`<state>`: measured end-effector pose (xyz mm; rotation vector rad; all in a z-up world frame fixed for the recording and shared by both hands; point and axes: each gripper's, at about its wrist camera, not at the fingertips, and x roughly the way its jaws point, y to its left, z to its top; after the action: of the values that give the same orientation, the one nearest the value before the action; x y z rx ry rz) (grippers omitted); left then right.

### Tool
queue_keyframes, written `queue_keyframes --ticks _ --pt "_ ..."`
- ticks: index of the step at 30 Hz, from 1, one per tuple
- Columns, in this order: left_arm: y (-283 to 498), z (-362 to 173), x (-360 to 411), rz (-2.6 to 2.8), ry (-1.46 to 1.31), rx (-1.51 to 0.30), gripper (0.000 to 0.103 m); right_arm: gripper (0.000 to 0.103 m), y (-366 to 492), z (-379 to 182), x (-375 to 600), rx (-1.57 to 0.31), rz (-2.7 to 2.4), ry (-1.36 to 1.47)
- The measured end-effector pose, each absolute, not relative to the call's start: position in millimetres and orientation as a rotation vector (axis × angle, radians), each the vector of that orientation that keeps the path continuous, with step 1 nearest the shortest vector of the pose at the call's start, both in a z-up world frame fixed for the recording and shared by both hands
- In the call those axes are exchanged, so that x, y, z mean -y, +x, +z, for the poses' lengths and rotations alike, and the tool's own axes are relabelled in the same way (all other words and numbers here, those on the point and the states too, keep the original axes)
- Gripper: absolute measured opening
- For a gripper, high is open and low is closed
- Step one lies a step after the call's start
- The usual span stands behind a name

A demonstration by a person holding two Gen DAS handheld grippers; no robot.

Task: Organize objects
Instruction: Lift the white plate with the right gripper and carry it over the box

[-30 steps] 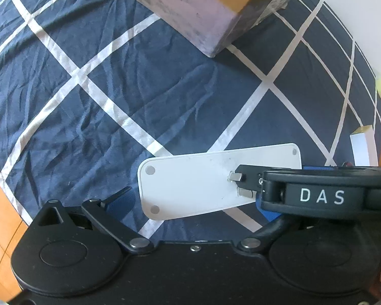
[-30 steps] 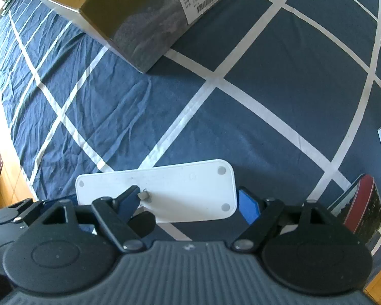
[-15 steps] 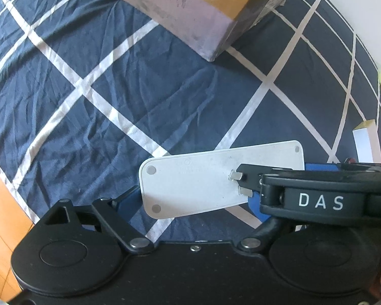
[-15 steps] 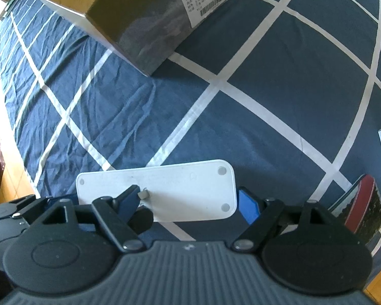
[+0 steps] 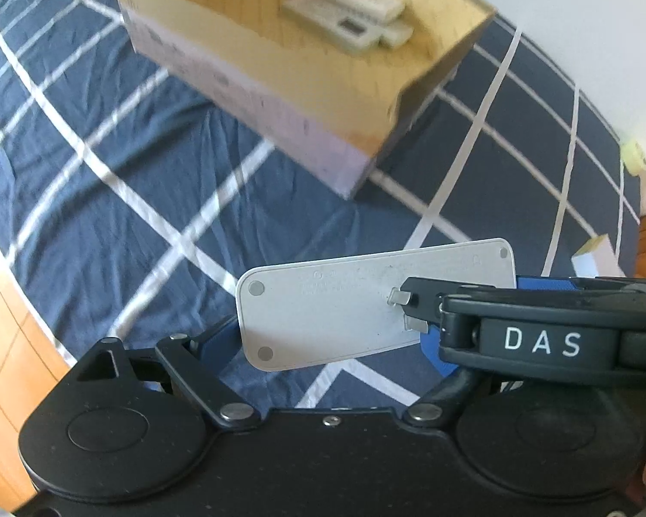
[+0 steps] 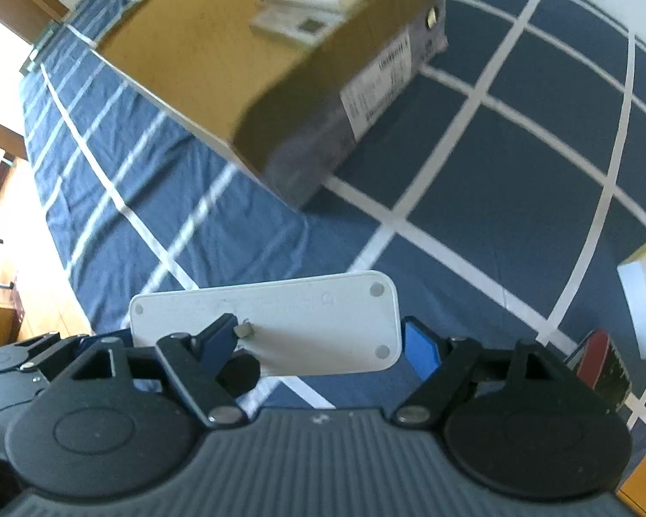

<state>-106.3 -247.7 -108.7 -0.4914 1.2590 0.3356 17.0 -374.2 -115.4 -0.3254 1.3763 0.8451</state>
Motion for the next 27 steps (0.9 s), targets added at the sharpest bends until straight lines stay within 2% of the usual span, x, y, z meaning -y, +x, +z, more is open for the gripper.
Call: queue_keyframes --ticks 10,27 --pt "-95.2 -65.4 230.7 0.325 -0.43 -1.184 0.088 0.081 23.5 -70.8 357.2 -1.297 0.847 -0.27" --pt "-23.6 -44.0 140.0 0.169 -0.297 -1.175 0.088 0.081 63.1 -47.3 277.5 -1.251 0.709 -0.142"
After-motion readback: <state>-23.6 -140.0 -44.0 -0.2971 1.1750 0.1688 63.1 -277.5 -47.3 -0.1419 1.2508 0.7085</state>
